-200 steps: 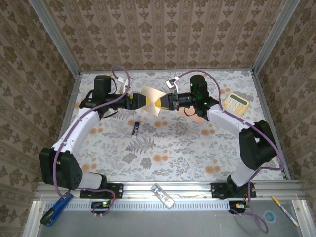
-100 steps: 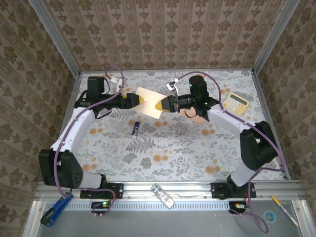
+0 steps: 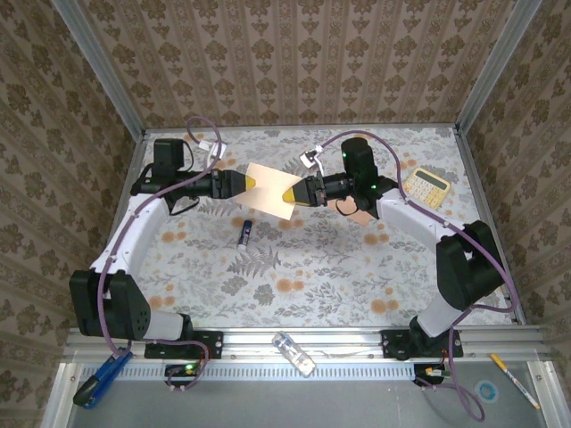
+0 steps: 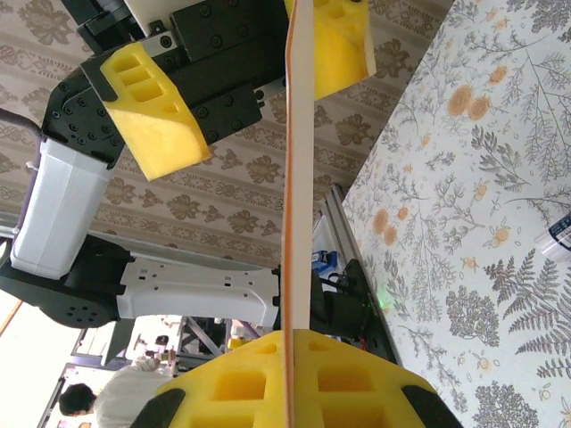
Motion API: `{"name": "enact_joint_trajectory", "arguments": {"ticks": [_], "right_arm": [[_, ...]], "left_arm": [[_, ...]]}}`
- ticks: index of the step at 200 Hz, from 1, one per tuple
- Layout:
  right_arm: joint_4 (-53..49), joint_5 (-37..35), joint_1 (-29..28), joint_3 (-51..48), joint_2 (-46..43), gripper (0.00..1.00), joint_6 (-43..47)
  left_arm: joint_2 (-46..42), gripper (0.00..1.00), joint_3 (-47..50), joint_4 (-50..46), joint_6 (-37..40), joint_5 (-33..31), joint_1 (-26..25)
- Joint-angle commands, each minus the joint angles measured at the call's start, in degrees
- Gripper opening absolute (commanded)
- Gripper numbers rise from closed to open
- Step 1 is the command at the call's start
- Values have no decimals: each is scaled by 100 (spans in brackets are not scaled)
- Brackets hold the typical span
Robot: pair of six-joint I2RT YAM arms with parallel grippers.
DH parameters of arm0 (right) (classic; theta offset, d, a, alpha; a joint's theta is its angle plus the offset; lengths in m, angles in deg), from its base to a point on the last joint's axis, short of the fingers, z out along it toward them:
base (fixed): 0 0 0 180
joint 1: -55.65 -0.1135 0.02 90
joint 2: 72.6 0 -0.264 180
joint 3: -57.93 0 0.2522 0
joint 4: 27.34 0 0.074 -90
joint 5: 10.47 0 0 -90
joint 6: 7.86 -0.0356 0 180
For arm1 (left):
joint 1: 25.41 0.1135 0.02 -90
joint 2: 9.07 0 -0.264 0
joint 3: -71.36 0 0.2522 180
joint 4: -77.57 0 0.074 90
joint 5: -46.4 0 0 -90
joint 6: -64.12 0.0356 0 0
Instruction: Place the letter into the envelope and seal it
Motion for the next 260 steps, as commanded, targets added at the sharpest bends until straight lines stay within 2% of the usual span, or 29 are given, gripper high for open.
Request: {"name": "enact_joint_trajectory", "arguments": {"ticks": [1,52,68,80,98,108,126,163,212,238,260], "right_arm": [[-152,232,7,223,-38,0,164],[-292,216,12,259,-21,0,291],[-277,188,28,234,-34,2,295],[-193,144,38,194,-65,22,271],[224,48,51,58,-110,46,8],[598,-38,47,-59,-129,54,-223],[1220,-184,47,-271,-106,60,-610],[2024,-435,47,-506,-34,62,-1041],[2782,-569,45,-476,94,62,-1391],[3231,-606,47,-419,182,58,-1631],[3430,-605,38,-350,267,50,-1798]], "left_arm": [[-124,60,102,-75,111,325,13],[-153,0,194,218,-86,433,23],[-207,0,321,653,-420,434,42],[-277,0,485,1209,-853,398,59],[-404,0,784,2280,-1715,247,69],[-462,0,982,2993,-2268,153,65],[-504,0,1230,4106,-3131,43,66],[-509,0,1439,5229,-4044,-35,57],[-592,0,1557,5287,-4152,-74,-4],[-606,0,1629,5283,-4150,-121,-51],[-581,0,1646,5284,-4134,-138,-70]]}}
